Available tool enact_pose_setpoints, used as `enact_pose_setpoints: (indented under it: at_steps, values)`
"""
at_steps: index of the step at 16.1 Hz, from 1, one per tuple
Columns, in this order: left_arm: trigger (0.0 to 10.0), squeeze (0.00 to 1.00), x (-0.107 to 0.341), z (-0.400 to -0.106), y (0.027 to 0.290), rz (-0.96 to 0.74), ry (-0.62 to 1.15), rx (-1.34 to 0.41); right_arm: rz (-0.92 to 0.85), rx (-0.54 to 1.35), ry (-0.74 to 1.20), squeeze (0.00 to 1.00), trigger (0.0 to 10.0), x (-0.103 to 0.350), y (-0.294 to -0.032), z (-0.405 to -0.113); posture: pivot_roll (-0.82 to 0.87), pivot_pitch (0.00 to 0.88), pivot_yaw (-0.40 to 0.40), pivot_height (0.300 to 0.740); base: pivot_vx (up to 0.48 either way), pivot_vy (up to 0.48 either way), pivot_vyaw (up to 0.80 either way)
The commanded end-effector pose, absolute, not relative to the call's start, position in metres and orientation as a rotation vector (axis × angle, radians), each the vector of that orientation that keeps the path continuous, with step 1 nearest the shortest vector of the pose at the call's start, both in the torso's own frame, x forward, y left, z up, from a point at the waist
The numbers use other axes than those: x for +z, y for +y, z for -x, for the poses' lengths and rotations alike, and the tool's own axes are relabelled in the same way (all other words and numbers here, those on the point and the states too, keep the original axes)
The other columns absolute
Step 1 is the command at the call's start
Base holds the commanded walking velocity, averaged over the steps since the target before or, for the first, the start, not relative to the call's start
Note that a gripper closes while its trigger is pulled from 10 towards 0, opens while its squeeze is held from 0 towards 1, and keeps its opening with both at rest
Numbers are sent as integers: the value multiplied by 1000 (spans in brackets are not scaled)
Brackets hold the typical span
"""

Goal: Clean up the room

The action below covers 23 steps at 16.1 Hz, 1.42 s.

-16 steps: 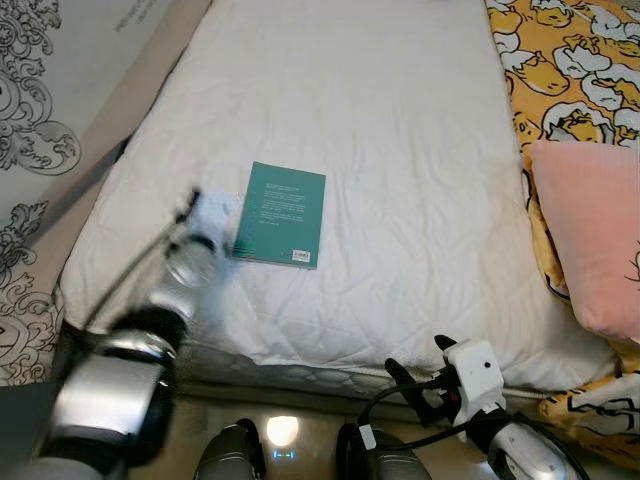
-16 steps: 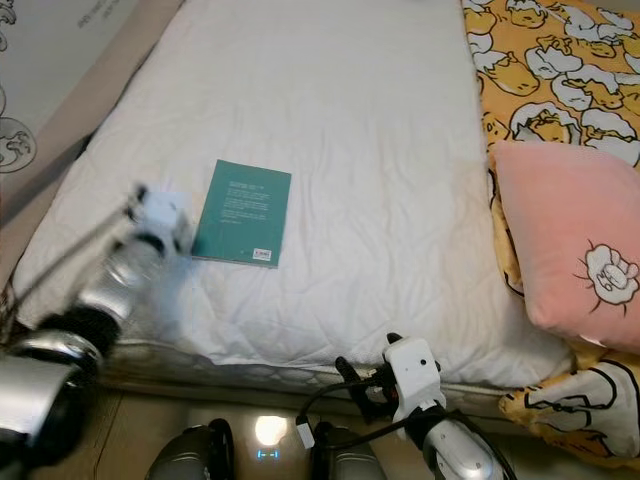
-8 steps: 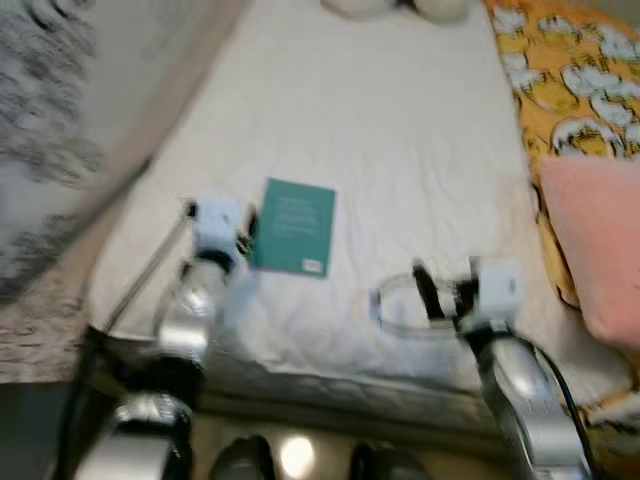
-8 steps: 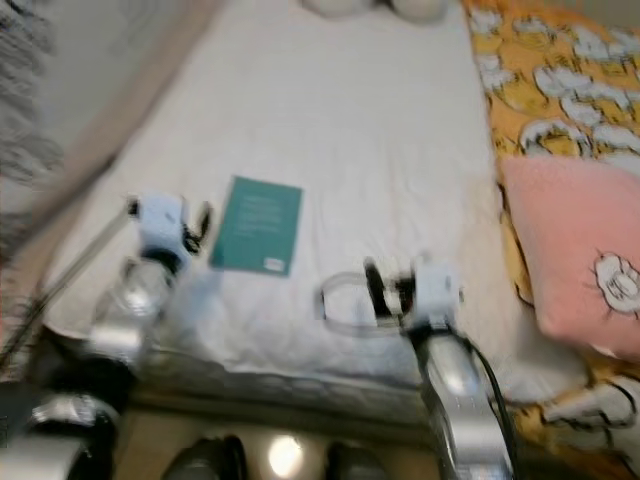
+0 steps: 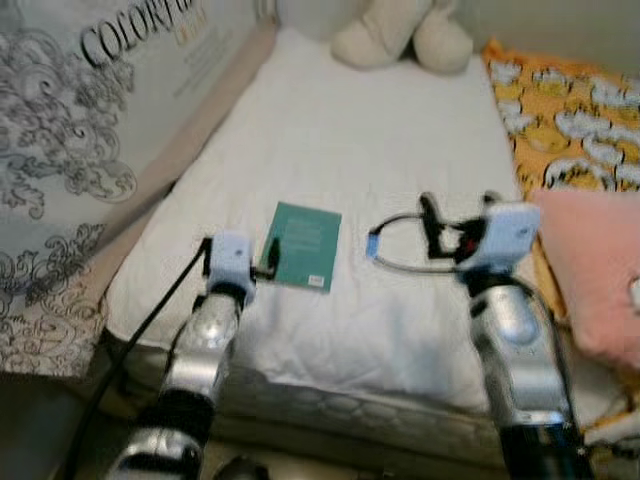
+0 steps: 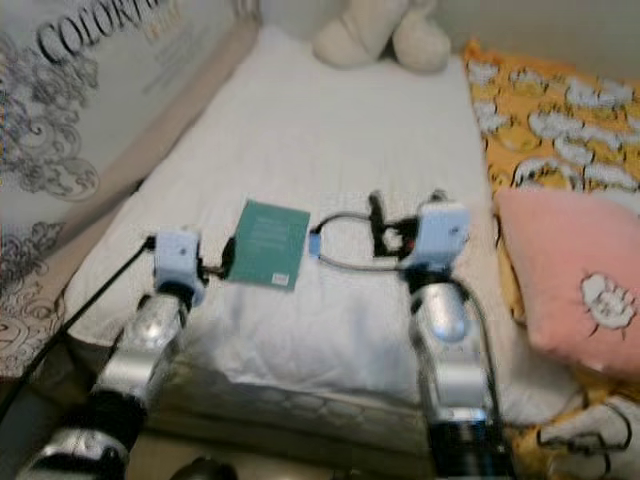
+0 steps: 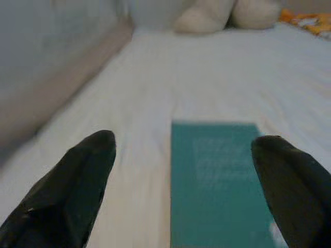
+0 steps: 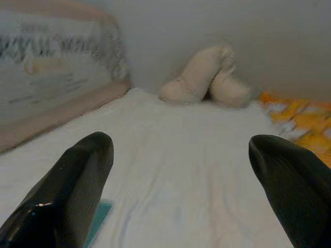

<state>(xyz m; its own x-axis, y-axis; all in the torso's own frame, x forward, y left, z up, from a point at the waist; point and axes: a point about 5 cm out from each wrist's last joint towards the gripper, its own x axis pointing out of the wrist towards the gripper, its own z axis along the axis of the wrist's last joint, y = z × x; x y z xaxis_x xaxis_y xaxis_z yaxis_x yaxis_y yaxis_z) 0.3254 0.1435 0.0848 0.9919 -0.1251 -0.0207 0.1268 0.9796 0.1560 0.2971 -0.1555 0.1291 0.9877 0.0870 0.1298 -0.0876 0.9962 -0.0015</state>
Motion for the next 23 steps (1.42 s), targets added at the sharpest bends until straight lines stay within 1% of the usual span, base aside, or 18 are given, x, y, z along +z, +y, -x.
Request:
enact_pose_setpoints:
  at_steps: [1, 3, 5, 7, 10, 13, 17, 23]
  values:
    - [10000, 0, 95, -331, 135, -168, -23, -151, 35, 80, -43, 0, 10000, 108, -156, -293, -54, 0, 25, 740, 0, -458, 0]
    - [10000, 0, 94, -332, 133, -143, -11, -144, 29, 50, 5, 0, 10000, 95, -156, -288, -59, 0, 33, 740, 0, -454, 0]
    - [10000, 0, 86, -328, 129, -103, 21, -128, 25, 30, -17, 0, 10000, 98, -159, -285, -71, 0, 31, 740, 0, -442, 0]
    - [10000, 0, 84, -327, 128, -100, 22, -126, 67, 16, -53, 0, 10000, 103, -164, -286, -77, 0, 22, 740, 0, -431, 0]
    - [10000, 0, 89, -331, 130, -94, 1, -114, 109, -33, -182, 0, 10000, 130, -172, -291, -78, 0, 16, 740, 250, -407, 0]
    - [10000, 0, 100, -338, 125, -135, -40, -159, 97, -59, -131, 0, 10000, 120, -178, -292, -75, 0, 20, 740, 280, -386, 0]
    - [10000, 0, 104, -344, 127, -148, -40, -166, 106, -57, -133, 0, 10000, 116, -173, -289, -82, 0, 40, 740, 313, -360, 0]
    - [10000, 0, 106, -347, 121, -126, -49, -174, 117, -73, -129, 0, 10000, 114, -178, -283, -93, 0, 41, 740, 323, -352, 0]
